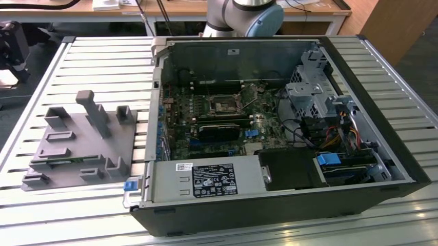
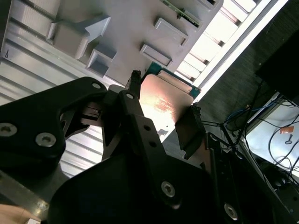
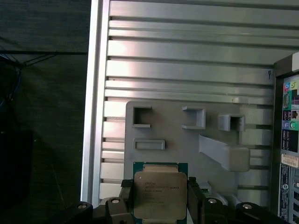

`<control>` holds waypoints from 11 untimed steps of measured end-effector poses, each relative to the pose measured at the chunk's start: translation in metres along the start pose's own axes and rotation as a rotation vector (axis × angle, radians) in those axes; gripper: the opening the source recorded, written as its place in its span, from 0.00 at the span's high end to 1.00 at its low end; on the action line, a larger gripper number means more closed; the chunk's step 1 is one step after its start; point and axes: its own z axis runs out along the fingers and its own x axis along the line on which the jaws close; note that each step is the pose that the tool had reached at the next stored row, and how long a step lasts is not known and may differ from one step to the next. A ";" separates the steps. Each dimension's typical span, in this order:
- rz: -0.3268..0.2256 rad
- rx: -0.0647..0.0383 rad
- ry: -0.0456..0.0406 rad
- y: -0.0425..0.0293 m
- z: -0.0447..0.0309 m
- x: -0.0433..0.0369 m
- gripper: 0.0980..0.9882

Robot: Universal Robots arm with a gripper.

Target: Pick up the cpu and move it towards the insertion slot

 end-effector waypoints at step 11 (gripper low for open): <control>0.000 0.000 0.0003 -0.0002 -0.0010 -0.0085 0.50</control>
